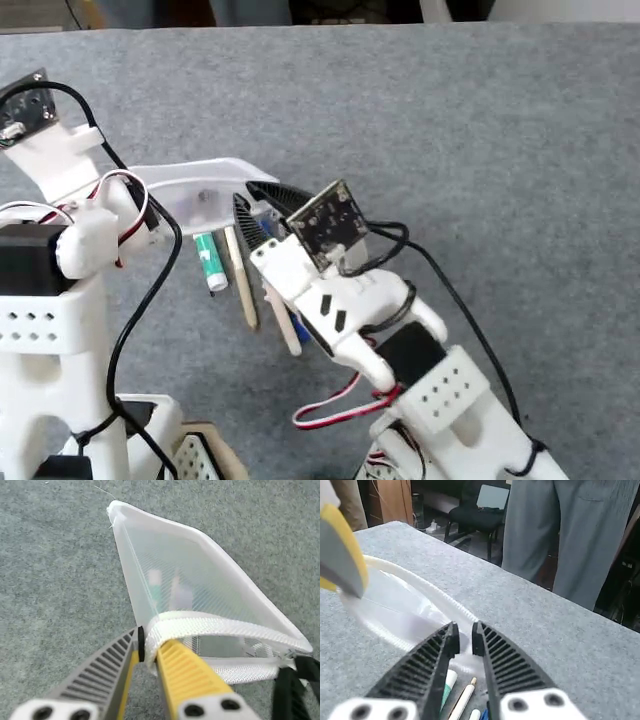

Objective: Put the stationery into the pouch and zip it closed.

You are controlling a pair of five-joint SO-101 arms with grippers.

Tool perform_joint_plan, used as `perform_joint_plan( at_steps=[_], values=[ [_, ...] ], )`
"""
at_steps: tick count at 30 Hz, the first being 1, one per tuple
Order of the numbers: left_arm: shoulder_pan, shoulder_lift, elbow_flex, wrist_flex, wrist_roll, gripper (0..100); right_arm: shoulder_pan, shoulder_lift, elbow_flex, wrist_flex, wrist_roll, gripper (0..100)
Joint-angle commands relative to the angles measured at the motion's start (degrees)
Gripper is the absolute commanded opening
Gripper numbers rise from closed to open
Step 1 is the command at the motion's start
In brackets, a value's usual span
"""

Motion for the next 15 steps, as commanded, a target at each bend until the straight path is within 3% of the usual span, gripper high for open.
perform_joint_plan(
  at_steps=[1,5,9,12,15],
  values=[
    [-0.57,-1.41,-3.12,0.35,-0.18,3,0.35,-5.49,-6.99,6.42,0.35,6.0],
    [-0.57,-1.14,-5.85,0.35,-0.18,3,1.14,-10.24,-11.21,19.16,1.23,6.5],
    [-0.04,-1.05,-9.45,0.35,-0.18,3,3.69,-14.46,-12.18,29.45,3.87,13.5],
    [0.31,-1.23,-12.62,0.44,0.0,3,6.68,-17.1,-12.53,33.32,3.69,15.2],
    [4.97,-1.58,-15.6,0.62,0.18,3,9.14,-18.86,-12.35,34.11,3.69,15.2]
  ],
)
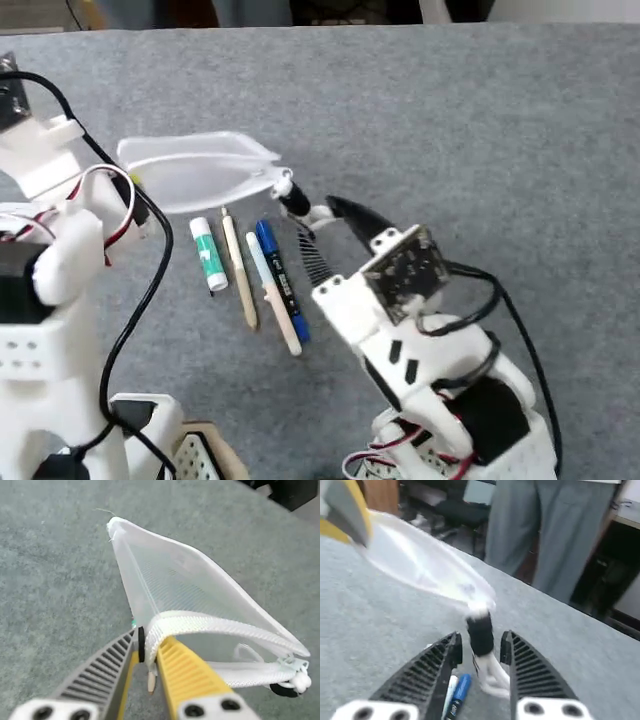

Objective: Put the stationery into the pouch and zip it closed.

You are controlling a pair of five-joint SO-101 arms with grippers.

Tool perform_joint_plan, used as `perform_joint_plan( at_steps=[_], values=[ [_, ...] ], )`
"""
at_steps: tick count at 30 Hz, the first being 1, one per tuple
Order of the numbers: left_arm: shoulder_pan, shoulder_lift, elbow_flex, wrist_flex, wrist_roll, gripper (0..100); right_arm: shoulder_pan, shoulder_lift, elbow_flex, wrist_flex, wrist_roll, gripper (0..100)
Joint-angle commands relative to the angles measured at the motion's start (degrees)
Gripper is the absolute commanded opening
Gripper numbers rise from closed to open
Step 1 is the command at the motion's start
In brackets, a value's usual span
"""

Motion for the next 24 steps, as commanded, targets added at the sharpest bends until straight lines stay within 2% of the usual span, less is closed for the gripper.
perform_joint_plan(
  at_steps=[1,4,7,11,19,24],
  values=[
    [6.2,-1.85,-4.7,0.62,0.18,3,2.9,-1.89,-2.51,0.88,0.53,15.2],
    [12.97,-5.54,1.19,0.62,0.18,3,4.92,-3.03,-2.59,1.32,0.7,15.2],
    [17.19,-11.08,11.3,0.62,0.0,3,6.51,-3.47,-2.77,7.21,0.88,15.5],
    [17.36,-15.3,17.36,0.53,-0.18,3,6.68,-2.95,-2.42,15.21,0.88,15.5],
    [17.89,-14.24,18.07,0.53,-0.18,3,6.77,-2.95,-1.89,15.74,1.49,15.5],
    [17.98,-12.31,18.07,0.53,-0.35,3,6.51,-2.95,1.54,15.47,12.4,15.5]
  ],
)
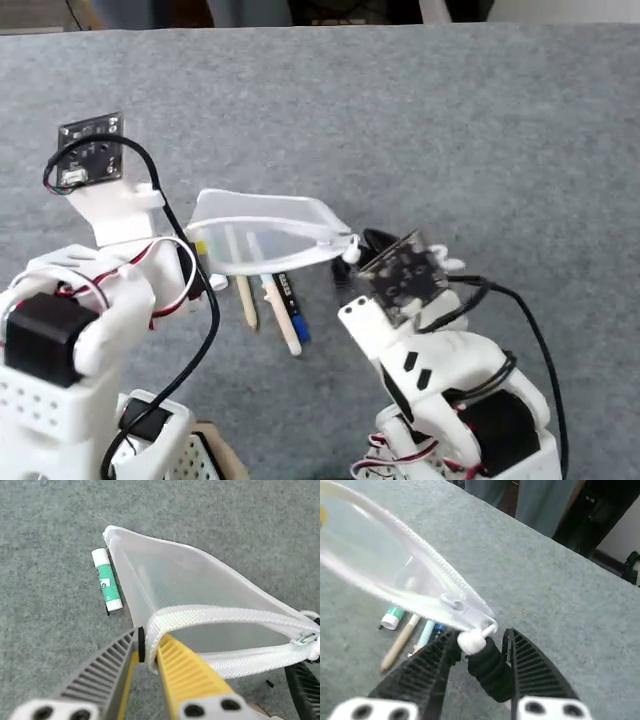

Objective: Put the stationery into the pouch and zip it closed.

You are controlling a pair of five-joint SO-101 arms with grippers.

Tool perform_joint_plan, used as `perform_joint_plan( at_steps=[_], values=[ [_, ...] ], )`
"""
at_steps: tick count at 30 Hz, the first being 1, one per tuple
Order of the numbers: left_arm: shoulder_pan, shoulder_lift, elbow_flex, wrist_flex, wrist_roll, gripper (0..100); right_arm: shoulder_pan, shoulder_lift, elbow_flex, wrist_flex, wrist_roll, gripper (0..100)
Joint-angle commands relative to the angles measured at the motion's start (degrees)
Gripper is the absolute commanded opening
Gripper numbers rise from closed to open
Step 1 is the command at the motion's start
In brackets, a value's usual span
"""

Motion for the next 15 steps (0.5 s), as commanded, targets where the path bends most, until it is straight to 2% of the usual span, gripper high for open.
perform_joint_plan(
  at_steps=[1,10,15],
  values=[
    [0.92,0.79,-0.4,0.53,-1.32,3,0.7,0.4,0.84,-0.26,6.95,15.5],
    [1.1,3.87,-0.4,0.53,-4.57,3,0.44,0.4,0.92,-0.18,27.96,15.3],
    [7.08,4.31,-0.4,0.53,-5.89,3,-5.36,0.48,2.24,-0.18,30.77,15.1]
  ],
)
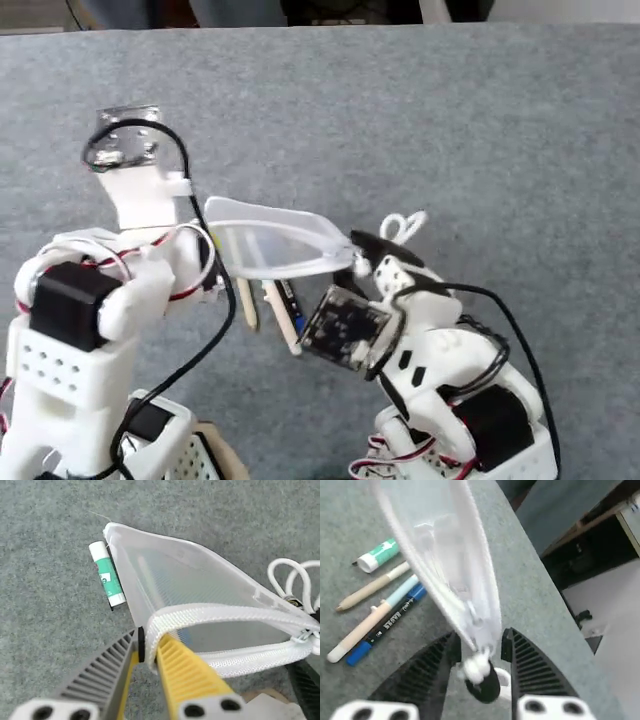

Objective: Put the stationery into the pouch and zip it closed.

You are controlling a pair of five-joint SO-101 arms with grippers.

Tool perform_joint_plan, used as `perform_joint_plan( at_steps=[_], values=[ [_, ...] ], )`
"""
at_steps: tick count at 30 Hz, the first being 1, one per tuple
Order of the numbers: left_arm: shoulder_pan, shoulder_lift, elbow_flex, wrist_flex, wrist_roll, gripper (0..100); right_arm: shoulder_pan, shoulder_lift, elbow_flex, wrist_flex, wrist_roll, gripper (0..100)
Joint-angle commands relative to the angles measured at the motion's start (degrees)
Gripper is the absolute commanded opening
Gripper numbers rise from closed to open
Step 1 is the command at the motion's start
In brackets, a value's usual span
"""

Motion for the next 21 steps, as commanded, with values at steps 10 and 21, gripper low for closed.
perform_joint_plan(
  at_steps=[10,21],
  values=[
    [4.09,-0.35,-0.84,0.53,-2.2,3,-7.56,0.4,12.7,-11.16,1.85,1.1],
    [1.98,-0.35,-0.84,0.44,-2.29,3,-7.21,-0.22,12.7,-12.75,1.05,1.2]
  ],
)
